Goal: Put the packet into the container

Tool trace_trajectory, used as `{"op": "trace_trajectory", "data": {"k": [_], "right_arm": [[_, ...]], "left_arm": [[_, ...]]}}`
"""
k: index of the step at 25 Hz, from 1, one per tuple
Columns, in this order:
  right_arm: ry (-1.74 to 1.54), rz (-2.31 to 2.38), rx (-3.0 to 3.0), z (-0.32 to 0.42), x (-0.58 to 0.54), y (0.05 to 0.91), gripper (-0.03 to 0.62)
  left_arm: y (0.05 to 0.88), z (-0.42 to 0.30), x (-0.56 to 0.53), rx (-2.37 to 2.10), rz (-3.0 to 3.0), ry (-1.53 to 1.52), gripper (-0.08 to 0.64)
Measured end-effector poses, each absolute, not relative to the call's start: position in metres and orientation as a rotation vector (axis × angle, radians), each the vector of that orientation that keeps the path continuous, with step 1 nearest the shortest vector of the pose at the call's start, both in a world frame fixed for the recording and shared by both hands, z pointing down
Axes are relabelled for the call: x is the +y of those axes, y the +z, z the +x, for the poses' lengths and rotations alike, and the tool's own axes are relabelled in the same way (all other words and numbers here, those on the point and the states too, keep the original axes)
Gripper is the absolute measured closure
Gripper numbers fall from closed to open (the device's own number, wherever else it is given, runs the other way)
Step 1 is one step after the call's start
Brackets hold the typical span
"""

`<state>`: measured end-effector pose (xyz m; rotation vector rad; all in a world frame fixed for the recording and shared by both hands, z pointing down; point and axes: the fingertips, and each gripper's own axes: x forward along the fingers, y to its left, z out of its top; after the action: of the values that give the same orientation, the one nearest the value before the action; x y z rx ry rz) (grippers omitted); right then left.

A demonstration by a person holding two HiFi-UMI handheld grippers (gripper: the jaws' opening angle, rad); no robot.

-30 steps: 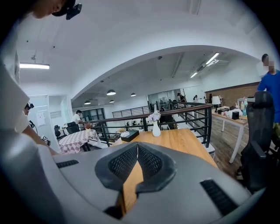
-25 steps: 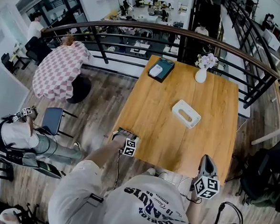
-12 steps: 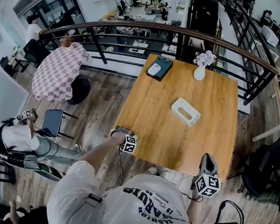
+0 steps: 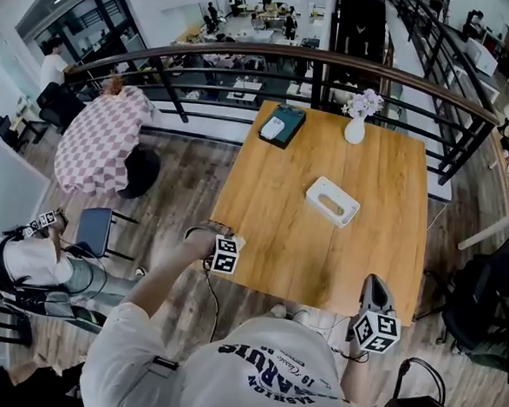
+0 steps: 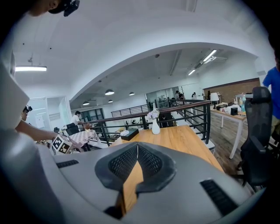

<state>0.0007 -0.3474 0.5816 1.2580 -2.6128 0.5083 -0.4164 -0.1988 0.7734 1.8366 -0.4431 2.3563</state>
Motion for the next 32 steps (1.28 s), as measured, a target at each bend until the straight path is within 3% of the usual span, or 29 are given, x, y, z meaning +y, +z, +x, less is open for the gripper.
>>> {"op": "trace_trajectory", "data": {"k": [12,32], "right_arm": [[0.519,1.258,-2.619,0.000,-0.345,0.583,0.581],[0.521,1.323,-2.605,0.018,-0.337,0.581,0.581]], "left_arm": [[0.591,-0.410,-0.200,-0.534,1.745,2.431,0.241],[0.586,-0.389,-0.206,-0.503,1.774,2.421,0.244]]}}
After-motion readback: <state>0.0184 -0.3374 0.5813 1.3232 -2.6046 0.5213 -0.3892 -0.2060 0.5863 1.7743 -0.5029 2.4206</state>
